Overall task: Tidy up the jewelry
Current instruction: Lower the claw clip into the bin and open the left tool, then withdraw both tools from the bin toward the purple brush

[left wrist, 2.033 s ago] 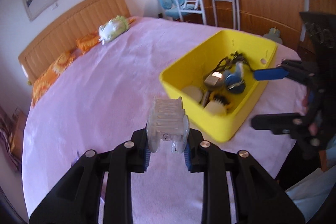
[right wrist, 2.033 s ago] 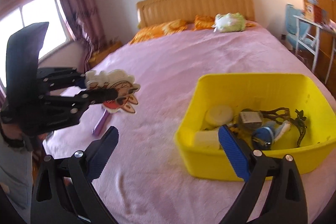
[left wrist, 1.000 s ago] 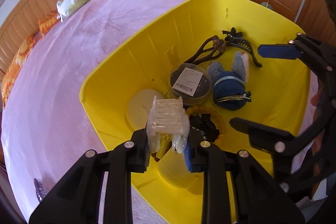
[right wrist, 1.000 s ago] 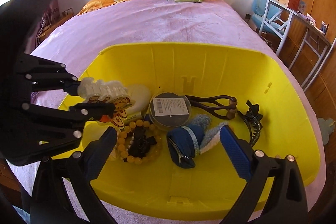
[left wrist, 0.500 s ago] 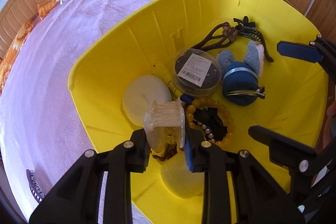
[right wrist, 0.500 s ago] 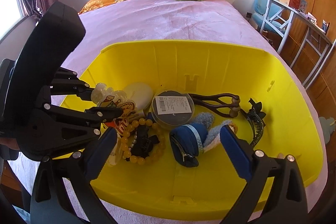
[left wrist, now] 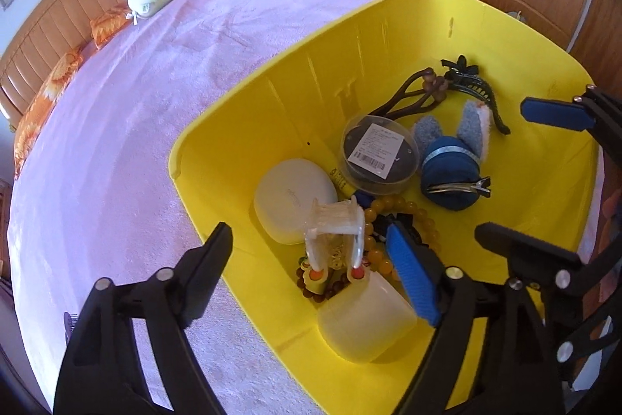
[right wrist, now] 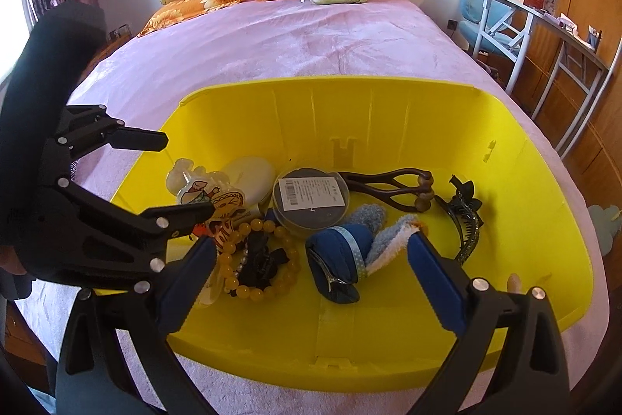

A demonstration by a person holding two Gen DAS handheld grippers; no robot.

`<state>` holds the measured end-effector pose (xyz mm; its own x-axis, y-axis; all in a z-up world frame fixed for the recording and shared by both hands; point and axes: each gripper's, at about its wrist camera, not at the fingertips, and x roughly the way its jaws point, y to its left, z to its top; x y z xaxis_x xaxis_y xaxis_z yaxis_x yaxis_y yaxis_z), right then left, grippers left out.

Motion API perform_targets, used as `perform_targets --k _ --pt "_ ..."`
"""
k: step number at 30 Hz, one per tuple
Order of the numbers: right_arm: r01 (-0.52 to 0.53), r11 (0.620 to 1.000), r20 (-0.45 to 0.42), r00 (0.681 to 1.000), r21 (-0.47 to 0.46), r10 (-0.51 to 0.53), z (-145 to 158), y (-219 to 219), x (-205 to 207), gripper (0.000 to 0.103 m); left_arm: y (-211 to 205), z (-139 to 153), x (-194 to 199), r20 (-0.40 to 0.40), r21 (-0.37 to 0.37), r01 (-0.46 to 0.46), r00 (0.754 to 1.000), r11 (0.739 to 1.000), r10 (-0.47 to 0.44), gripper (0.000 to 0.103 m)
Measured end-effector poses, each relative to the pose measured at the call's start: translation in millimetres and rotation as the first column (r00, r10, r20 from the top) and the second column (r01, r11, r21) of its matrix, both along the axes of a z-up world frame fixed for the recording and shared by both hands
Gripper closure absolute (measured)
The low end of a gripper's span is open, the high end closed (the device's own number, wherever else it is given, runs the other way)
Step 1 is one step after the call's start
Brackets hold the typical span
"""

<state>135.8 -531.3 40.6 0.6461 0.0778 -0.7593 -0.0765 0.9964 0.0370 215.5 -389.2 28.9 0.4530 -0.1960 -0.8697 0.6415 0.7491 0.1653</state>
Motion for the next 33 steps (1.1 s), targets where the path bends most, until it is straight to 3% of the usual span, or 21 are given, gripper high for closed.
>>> perform_targets --k 5,10,13,23,30,32,33 --pt "-0.002 1.000 0.024 1.000 0.000 0.002 6 3 -9 0.004 7 13 -17 0.108 0.018 -0.001 0.994 1.000 -0.001 0.011" --pt "-0.007 1.000 0.066 0.998 0.010 0.006 15 9 -18 0.004 33 33 -31 0.192 -0.054 -0.049 0.980 0.997 0.058 0.008" --pt "-0.017 1.000 0.086 0.996 0.014 0.016 21 15 -24 0.004 51 39 -38 0.182 -0.117 -0.069 0.979 0.991 0.090 0.008" --pt "-0.100 0.994 0.130 0.987 0.038 0.094 35 57 -43 0.004 123 31 -72 0.142 -0.228 -0.177 0.967 0.957 0.213 0.008" --pt "-0.277 0.948 0.189 0.950 0.156 0.247 45 114 -56 0.004 199 17 -96 0.142 -0.319 -0.309 0.919 0.896 0.368 0.008" --pt "-0.335 0.924 0.179 0.936 0.187 0.303 43 137 -56 0.004 224 10 -98 0.121 -0.331 -0.369 0.896 0.869 0.426 0.008" --pt "-0.359 0.913 0.169 0.929 0.194 0.329 41 150 -54 0.004 240 5 -100 0.114 -0.334 -0.415 0.874 0.847 0.473 0.008"
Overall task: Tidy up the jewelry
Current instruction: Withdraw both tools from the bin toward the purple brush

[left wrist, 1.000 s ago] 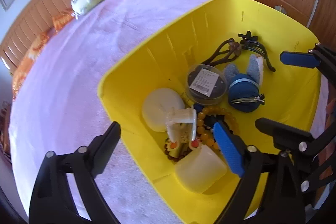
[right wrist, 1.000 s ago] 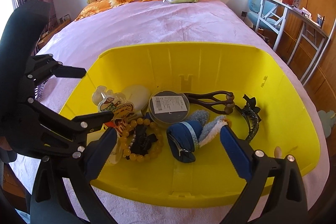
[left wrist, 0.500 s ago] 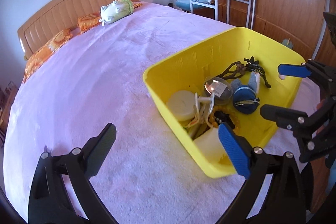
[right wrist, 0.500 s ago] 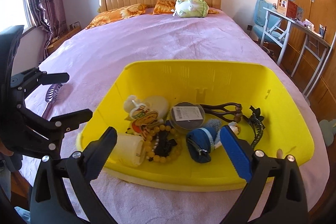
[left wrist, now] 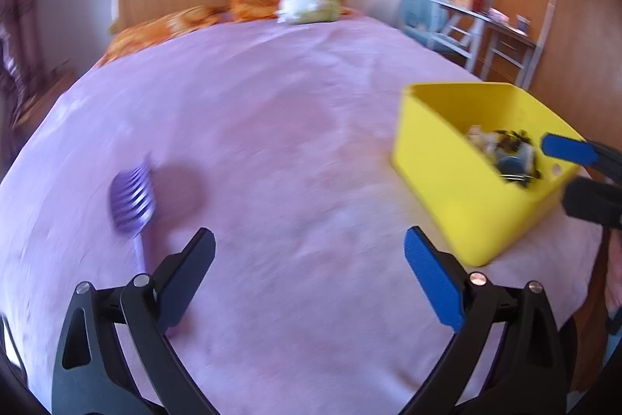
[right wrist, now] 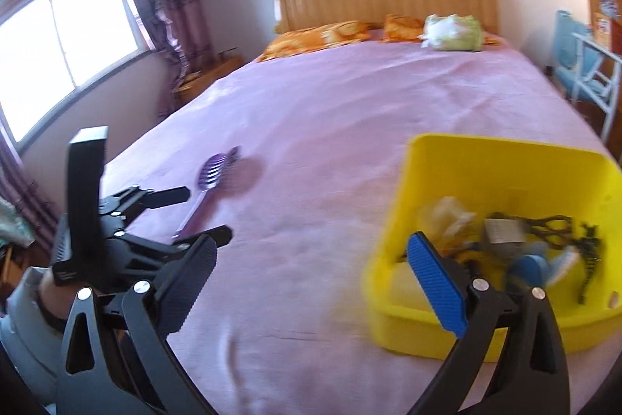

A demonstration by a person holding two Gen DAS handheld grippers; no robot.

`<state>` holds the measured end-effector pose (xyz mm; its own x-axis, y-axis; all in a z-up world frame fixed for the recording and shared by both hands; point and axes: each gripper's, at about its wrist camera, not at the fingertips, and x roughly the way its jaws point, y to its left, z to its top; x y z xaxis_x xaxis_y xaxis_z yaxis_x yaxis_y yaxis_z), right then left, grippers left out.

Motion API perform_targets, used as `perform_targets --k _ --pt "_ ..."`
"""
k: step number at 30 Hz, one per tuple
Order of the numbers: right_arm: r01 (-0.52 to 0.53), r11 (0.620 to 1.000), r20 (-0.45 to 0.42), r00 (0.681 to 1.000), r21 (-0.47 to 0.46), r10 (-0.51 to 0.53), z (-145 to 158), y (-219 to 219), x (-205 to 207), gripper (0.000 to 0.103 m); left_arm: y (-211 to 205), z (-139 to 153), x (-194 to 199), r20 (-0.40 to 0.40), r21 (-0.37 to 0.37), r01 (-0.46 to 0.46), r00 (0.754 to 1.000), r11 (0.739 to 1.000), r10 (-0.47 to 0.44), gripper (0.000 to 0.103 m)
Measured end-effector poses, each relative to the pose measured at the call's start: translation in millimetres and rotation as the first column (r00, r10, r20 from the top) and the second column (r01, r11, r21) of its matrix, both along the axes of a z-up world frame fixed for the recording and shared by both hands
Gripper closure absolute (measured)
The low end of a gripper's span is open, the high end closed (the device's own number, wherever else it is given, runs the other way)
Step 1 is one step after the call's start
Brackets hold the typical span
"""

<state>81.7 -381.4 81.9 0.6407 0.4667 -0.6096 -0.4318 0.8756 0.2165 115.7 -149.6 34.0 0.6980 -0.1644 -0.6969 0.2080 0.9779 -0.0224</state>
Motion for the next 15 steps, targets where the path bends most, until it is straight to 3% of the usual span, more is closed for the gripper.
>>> perform_targets --k 5,15 --pt "-0.091 0.994 -0.072 0.994 -0.053 0.087 -21 72 13 0.004 74 -17 -7 -0.031 -0.080 -0.174 0.985 0.981 0.172 0.008" --pt "-0.161 0.986 -0.158 0.975 -0.034 0.153 -60 197 52 0.004 164 -39 -27 -0.032 -0.166 -0.295 0.955 0.941 0.293 0.008"
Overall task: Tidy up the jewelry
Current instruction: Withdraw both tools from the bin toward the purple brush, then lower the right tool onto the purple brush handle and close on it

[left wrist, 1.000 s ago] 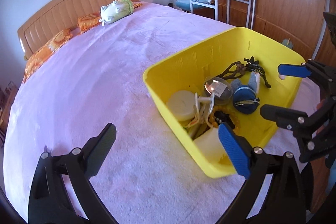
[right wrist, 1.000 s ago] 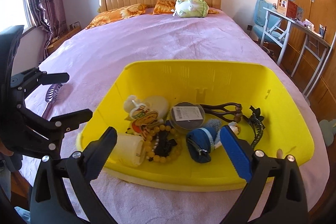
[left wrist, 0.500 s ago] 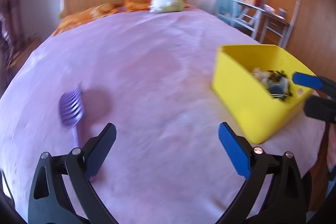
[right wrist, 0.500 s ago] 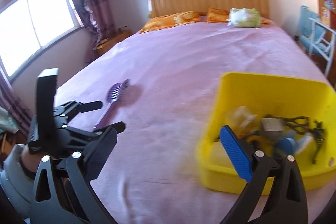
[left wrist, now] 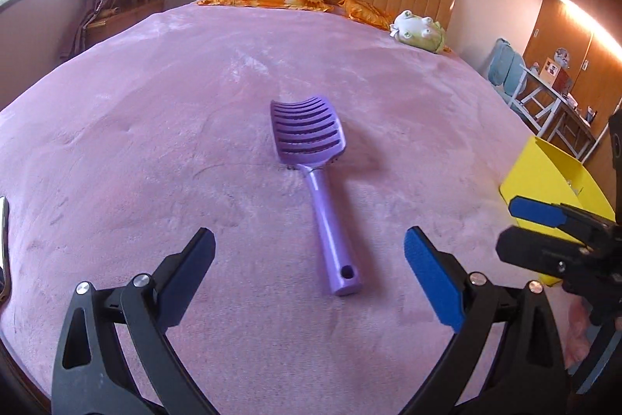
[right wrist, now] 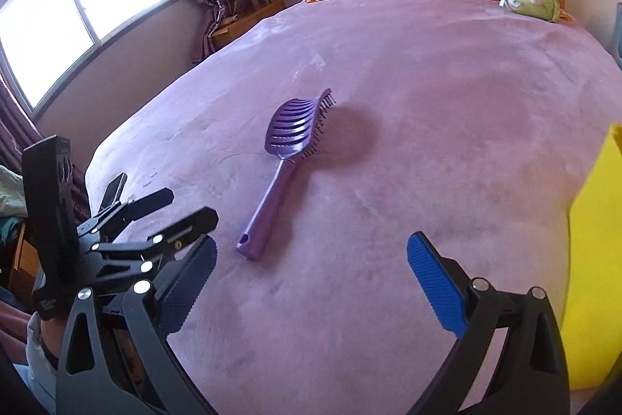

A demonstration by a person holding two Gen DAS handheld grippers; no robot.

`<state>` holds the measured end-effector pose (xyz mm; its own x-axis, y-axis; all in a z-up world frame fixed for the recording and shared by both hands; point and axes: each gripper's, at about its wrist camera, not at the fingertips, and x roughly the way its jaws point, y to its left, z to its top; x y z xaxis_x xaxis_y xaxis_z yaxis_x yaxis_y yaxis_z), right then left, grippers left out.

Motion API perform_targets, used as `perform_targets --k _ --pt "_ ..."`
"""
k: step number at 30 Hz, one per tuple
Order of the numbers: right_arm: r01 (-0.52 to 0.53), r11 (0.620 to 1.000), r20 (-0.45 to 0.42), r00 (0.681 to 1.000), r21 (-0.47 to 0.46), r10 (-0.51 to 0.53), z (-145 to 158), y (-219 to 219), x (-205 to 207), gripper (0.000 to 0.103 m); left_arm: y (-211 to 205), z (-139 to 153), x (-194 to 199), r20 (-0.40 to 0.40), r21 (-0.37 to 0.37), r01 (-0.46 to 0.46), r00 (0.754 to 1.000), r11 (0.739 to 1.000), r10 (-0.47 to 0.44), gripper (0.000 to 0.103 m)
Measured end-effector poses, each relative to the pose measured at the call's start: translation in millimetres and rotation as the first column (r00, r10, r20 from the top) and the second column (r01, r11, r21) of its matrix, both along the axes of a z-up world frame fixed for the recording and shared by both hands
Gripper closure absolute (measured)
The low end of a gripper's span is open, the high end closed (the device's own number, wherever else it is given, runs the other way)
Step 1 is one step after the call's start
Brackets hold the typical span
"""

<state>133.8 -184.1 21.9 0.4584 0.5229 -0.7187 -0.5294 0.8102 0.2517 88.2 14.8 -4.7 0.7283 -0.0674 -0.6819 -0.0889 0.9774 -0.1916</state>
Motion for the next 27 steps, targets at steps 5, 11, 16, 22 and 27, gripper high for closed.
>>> perform_targets --k 5,11,16,22,27 --pt "0.006 1.000 0.045 0.999 -0.009 -0.006 -4 48 36 0.004 21 -11 -3 0.020 -0.029 0.005 1.000 1.000 -0.005 0.008" --pt "0.057 0.997 -0.052 0.997 -0.057 -0.060 -35 81 87 0.004 28 -21 2 0.020 -0.059 0.059 0.998 0.996 -0.058 0.008" --pt "0.033 0.995 -0.129 0.991 -0.094 -0.046 -56 98 100 0.004 46 -27 5 0.028 -0.092 0.043 0.999 0.995 -0.040 0.008" --pt "-0.015 0.990 -0.113 0.994 -0.138 -0.001 -60 120 94 0.004 66 -29 4 0.056 -0.154 0.019 0.998 0.988 -0.010 0.008" --pt "-0.019 0.977 -0.104 0.995 -0.210 -0.003 -64 136 91 0.048 71 -30 0 0.071 -0.176 0.021 0.997 0.984 -0.009 0.008"
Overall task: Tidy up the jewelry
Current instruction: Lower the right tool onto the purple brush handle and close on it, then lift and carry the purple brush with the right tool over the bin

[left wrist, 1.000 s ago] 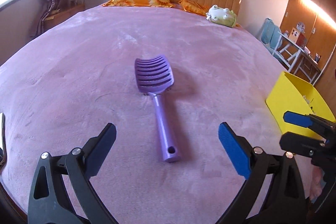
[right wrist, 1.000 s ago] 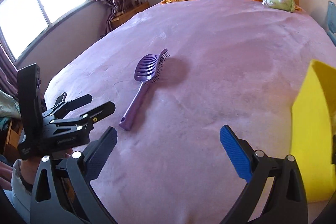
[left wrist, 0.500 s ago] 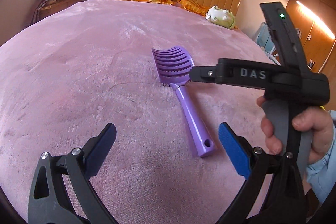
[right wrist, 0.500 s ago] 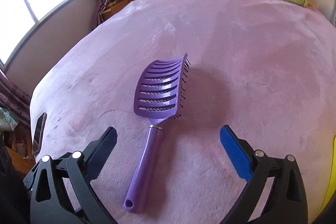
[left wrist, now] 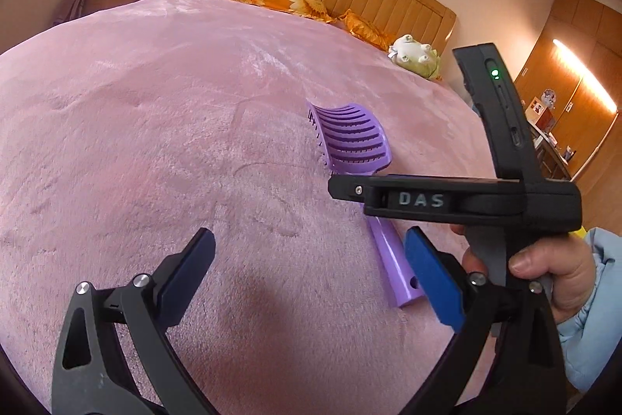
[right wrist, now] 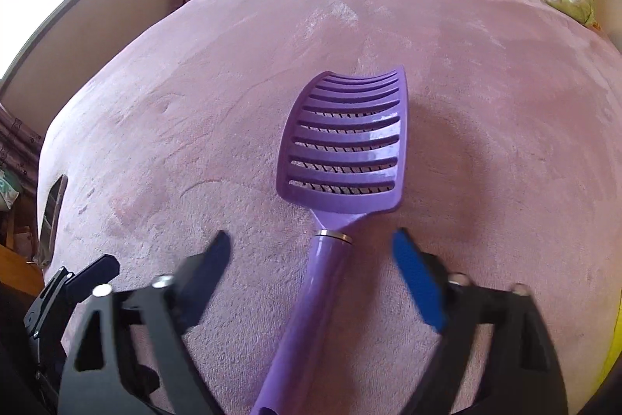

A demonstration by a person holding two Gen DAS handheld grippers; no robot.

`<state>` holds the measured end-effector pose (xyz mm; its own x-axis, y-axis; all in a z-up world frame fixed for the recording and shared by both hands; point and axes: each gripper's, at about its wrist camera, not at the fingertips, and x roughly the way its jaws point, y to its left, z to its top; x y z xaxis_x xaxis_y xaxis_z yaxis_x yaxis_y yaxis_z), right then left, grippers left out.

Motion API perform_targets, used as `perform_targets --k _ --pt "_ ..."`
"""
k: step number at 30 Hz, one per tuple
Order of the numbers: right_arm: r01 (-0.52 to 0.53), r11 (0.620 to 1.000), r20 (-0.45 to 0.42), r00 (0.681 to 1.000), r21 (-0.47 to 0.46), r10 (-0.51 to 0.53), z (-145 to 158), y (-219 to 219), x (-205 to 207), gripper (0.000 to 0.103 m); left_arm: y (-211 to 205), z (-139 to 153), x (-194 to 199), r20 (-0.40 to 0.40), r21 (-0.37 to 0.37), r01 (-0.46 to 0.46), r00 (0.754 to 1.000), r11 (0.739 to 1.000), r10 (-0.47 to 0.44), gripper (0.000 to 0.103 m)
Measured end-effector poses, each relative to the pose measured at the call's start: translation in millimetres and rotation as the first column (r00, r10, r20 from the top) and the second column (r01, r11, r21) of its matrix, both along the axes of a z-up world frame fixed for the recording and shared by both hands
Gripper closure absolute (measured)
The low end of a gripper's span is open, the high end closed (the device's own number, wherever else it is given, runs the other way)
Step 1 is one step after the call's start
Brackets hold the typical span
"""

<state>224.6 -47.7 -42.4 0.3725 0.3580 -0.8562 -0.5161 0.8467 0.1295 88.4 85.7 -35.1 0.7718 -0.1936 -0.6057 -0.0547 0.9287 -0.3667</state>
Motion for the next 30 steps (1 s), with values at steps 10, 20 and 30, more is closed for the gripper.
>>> perform_targets --k 10,20,30 --pt "0.017 0.996 -0.031 0.999 -0.092 -0.019 -21 10 1 0.058 7 -4 -2 -0.019 -0.017 -0.016 1.000 1.000 0.016 0.008" --pt "-0.011 0.995 -0.005 1.000 -0.097 0.011 -6 5 -14 0.081 2 1 -6 -0.039 0.030 -0.019 0.999 0.999 0.020 0.008" --pt "0.049 0.998 0.008 0.999 -0.039 -0.048 21 -67 -60 0.081 -24 15 -5 -0.024 0.053 0.028 0.999 0.998 -0.027 0.008"
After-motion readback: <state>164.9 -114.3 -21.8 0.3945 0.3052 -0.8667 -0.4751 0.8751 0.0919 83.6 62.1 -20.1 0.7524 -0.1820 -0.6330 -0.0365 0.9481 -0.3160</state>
